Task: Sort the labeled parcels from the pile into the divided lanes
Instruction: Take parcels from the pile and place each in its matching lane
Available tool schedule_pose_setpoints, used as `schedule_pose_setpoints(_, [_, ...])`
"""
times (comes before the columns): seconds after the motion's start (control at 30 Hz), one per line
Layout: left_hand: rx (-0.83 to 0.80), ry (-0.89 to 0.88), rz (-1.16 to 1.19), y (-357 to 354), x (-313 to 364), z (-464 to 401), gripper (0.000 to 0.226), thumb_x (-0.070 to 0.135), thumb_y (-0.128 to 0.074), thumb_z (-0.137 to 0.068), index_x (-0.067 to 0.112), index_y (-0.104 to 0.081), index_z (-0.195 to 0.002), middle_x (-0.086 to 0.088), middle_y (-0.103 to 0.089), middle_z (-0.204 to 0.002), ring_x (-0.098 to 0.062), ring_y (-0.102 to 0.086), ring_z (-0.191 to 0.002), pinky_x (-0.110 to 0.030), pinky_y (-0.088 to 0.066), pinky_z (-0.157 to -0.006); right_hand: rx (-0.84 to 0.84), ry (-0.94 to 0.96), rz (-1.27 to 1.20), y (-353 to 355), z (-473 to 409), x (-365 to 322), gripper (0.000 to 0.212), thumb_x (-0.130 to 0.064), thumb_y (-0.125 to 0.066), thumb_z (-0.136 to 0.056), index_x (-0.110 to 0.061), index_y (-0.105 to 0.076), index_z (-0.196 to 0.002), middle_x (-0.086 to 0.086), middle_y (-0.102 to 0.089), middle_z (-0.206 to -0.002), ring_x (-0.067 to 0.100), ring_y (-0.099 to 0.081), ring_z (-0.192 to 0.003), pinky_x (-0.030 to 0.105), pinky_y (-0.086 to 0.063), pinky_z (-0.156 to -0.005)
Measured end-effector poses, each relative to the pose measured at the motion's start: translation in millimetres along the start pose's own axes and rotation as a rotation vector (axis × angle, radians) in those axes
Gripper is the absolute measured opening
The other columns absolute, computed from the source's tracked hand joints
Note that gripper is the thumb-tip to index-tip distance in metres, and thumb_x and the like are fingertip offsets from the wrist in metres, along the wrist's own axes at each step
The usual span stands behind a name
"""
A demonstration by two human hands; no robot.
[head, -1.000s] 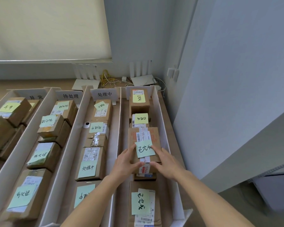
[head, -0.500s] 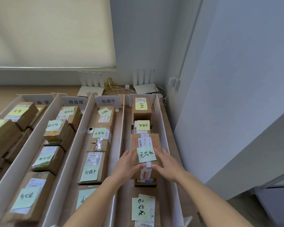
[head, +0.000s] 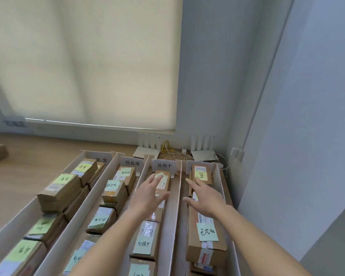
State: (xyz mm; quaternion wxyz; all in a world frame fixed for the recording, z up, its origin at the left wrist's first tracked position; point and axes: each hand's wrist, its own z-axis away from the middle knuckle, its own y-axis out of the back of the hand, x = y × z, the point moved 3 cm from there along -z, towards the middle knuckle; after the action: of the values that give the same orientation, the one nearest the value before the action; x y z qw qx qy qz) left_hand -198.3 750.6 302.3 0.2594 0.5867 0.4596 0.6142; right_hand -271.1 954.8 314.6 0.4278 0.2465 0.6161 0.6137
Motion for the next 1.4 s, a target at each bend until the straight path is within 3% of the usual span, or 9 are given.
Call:
schedule_pose_setpoints(0.23, [0.153, 0.087, -0.045, 142, -82, 33, 0.077, 0.067, -0.054, -0.088, 0.041, -0.024, -0.154, 0.012, -0.020, -0.163, -0.015, -0.029, -0.146, -0.041, -0.042, -0.108, 0.071, 0.180, 0.118, 58, -23, -156, 0.078, -0.065, -0.047, -0.097, -0.039, -0.011, -0.161, -0.004, -0.013, -0.170, 0.025, -0.033, -0.149, 0.044, -0.039, -0.115])
schedule_pose_setpoints(0.5, [0.345, 0.293, -0.127, 334, -245, 136, 0.080, 0.069, -0.058, -0.085, 0.042, -0.027, -0.153, 0.010, -0.029, -0.160, -0.016, -0.036, -0.143, -0.040, -0.042, -0.108, 0.123, 0.490, 0.117, 67, -40, -425, 0.078, -0.065, -0.051, -0.095, -0.043, -0.014, -0.160, -0.008, -0.023, -0.167, 0.022, -0.037, -0.147, 0.038, -0.038, -0.114])
schedule_pose_setpoints(0.73, [0.479, 0.422, -0.212, 456, -378, 246, 0.077, 0.064, -0.059, -0.087, 0.038, -0.030, -0.153, 0.009, -0.037, -0.156, -0.017, -0.043, -0.138, -0.036, -0.045, -0.102, 0.146, 0.688, 0.098, 38, -21, -640, 0.080, -0.068, -0.051, -0.093, -0.042, -0.015, -0.160, -0.013, -0.025, -0.166, 0.020, -0.037, -0.147, 0.034, -0.038, -0.110])
schedule_pose_setpoints(1.07, [0.558, 0.608, -0.187, 537, -533, 359, 0.078, 0.066, -0.058, -0.087, 0.039, -0.028, -0.153, 0.006, -0.036, -0.157, -0.020, -0.040, -0.140, -0.039, -0.046, -0.104, 0.135, 0.893, 0.112, -12, -6, -840, 0.077, -0.065, -0.050, -0.095, -0.038, -0.018, -0.160, -0.013, -0.033, -0.161, 0.020, -0.045, -0.140, 0.033, -0.044, -0.100])
schedule_pose_setpoints(1.4, [0.580, 0.722, -0.189, 598, -681, 387, 0.075, 0.066, -0.057, -0.087, 0.041, -0.030, -0.152, 0.008, -0.034, -0.159, -0.018, -0.035, -0.143, -0.040, -0.037, -0.111, 0.108, 0.975, 0.129, -62, -61, -1005, 0.076, -0.065, -0.049, -0.096, -0.038, -0.018, -0.160, -0.012, -0.025, -0.165, 0.020, -0.038, -0.145, 0.034, -0.041, -0.104])
